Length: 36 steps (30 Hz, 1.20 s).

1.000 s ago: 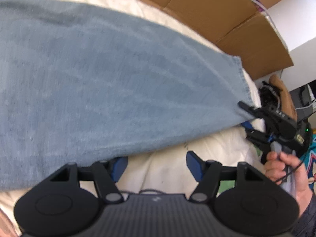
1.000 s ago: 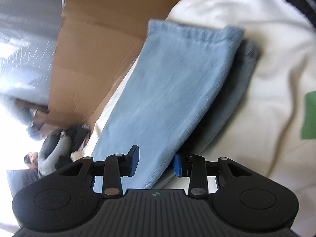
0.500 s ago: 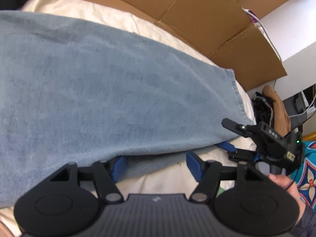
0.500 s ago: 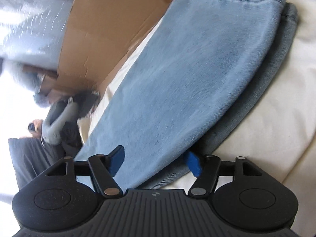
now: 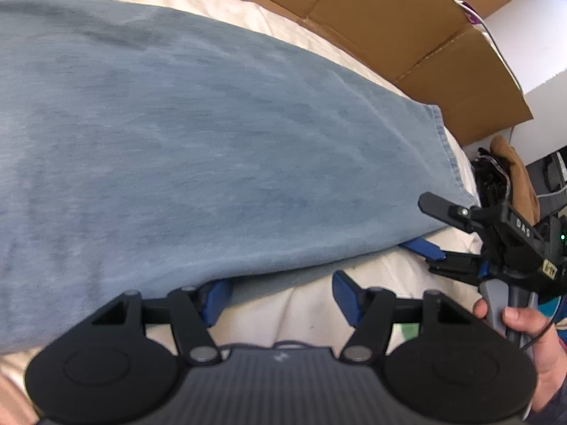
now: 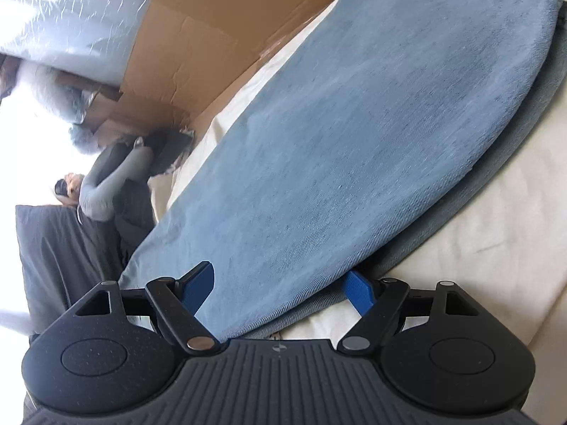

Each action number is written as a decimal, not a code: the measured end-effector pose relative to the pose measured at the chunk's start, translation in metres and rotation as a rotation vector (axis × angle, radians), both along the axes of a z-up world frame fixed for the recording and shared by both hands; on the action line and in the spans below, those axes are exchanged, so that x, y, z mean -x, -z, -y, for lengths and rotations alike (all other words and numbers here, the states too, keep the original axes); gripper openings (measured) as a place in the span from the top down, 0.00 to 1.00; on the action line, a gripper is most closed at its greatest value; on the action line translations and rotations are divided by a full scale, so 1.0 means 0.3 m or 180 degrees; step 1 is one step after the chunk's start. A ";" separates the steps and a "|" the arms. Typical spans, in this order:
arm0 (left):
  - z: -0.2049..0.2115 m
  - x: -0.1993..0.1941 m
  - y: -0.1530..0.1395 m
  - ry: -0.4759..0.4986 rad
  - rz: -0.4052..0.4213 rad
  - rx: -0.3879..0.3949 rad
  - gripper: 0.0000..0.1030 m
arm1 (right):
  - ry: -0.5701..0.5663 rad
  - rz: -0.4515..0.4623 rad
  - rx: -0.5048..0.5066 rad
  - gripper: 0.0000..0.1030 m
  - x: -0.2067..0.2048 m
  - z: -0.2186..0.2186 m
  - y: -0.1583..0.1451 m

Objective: Fold clothes

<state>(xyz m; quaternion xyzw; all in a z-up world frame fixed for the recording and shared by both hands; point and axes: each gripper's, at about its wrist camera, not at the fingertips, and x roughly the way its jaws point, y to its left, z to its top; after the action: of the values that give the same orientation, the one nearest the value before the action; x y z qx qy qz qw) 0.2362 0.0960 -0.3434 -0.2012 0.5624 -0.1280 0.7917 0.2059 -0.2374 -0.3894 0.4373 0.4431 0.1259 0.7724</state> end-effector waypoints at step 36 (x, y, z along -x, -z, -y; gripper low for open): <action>-0.518 0.327 -0.054 -0.1470 -0.0052 -0.1220 0.36 | -0.0373 0.0115 0.0150 0.21 -0.029 -0.172 -0.043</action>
<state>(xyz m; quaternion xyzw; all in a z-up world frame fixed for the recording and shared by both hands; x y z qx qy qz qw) 0.1380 0.2514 -0.3272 -0.1718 0.5221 0.1656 0.8188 0.2145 -0.1859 -0.3764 0.3899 0.4568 0.1682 0.7817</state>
